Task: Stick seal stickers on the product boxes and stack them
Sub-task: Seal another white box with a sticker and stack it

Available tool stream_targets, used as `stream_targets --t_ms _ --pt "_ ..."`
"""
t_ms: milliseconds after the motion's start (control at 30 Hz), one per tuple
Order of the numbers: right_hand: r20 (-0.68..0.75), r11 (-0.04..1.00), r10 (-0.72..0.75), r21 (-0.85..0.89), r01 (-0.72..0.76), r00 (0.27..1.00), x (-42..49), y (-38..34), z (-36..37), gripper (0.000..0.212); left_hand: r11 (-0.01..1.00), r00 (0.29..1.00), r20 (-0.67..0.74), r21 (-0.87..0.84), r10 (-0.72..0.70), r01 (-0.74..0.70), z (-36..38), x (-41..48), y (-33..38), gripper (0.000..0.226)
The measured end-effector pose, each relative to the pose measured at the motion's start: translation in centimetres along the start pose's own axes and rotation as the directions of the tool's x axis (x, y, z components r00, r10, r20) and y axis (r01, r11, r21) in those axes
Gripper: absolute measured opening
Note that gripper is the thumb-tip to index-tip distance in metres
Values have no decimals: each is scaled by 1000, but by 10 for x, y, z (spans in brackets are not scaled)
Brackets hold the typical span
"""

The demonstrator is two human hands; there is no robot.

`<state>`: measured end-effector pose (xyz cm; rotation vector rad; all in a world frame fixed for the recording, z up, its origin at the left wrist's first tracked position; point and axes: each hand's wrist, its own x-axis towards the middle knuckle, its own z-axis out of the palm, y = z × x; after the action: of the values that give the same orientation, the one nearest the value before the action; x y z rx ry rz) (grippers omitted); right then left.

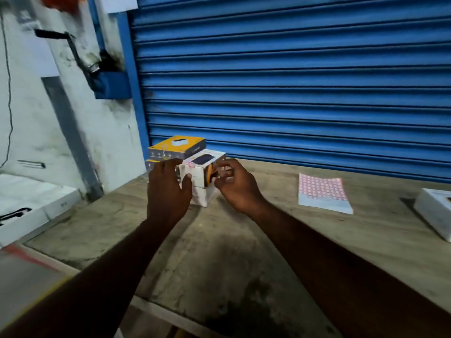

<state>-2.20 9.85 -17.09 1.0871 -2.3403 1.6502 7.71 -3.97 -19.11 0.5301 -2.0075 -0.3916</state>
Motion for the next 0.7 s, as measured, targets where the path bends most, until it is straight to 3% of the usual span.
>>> stream_targets --t_ms 67,233,400,500,700 --pt "9 998 -60 -16 60 998 5 -2 14 46 994 999 35 -101 -32 35 4 -1 -10 41" --pt "-25 996 -86 -9 86 996 14 6 33 40 974 995 54 -208 -82 91 14 6 -15 47" --pt "-122 995 -88 40 93 989 13 13 29 50 959 994 54 -264 -93 104 17 7 -2 27" --pt "-175 991 -111 55 122 978 8 18 15 54 914 989 59 -377 -139 151 22 -1 17 18" --pt "-236 985 -159 31 171 959 -12 31 -53 57 827 979 116 -525 -166 203 35 -21 78 21"
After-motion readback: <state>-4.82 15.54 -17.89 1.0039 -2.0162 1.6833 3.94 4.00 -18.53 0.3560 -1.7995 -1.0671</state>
